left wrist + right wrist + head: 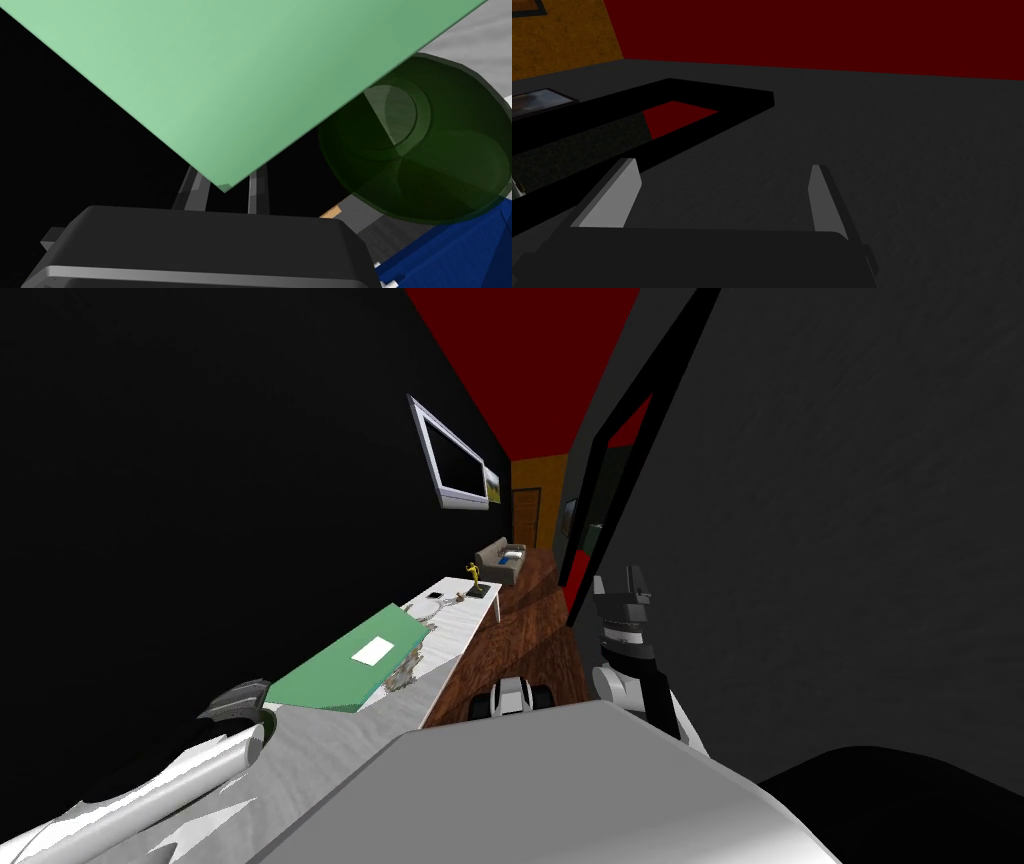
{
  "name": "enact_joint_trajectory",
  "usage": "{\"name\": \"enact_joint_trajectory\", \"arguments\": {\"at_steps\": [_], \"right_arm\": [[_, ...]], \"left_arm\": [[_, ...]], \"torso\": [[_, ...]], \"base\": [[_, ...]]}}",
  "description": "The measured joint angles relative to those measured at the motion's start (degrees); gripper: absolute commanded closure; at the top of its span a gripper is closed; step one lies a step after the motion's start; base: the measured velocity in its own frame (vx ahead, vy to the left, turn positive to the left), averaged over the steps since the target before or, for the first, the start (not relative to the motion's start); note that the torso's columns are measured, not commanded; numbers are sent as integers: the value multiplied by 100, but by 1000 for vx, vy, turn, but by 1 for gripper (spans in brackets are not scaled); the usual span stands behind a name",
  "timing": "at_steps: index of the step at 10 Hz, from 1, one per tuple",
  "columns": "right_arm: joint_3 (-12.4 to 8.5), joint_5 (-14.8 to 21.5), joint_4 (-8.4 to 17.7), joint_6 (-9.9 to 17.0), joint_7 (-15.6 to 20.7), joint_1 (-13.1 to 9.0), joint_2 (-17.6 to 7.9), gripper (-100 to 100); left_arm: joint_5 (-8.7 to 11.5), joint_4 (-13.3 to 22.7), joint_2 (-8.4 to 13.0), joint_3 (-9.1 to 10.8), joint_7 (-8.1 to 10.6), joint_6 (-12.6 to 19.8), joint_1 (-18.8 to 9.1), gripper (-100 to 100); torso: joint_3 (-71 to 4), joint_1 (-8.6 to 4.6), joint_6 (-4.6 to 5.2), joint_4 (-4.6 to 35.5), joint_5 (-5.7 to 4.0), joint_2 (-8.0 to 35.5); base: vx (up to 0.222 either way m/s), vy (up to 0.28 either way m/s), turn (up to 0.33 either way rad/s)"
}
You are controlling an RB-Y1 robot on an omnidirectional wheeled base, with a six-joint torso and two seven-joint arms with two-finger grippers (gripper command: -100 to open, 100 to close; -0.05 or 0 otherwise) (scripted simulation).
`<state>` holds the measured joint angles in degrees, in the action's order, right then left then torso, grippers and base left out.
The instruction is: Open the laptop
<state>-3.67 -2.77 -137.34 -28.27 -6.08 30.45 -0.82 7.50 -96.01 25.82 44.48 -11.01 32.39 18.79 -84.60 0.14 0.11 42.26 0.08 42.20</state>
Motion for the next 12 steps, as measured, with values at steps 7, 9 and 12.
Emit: {"name": "enact_joint_trajectory", "arguments": {"at_steps": [7,9,12], "right_arm": [[0,0,0,0,0,0,0,0],[0,0,0,0,0,1,0,0],[0,0,0,0,0,1,0,0]], "left_arm": [[419,-342,237,-31,87,1123,123,100],[472,-378,232,-30,95,1247,132,100],[737,-514,244,-2,107,1660,219,100]], "torso": [[3,-11,-11,-2,2,4],[2,-4,-10,-1,0,2],[3,4,-13,-5,13,1]], "base": [[-11,50,-52],[13,82,-43],[15,76,-29]]}}
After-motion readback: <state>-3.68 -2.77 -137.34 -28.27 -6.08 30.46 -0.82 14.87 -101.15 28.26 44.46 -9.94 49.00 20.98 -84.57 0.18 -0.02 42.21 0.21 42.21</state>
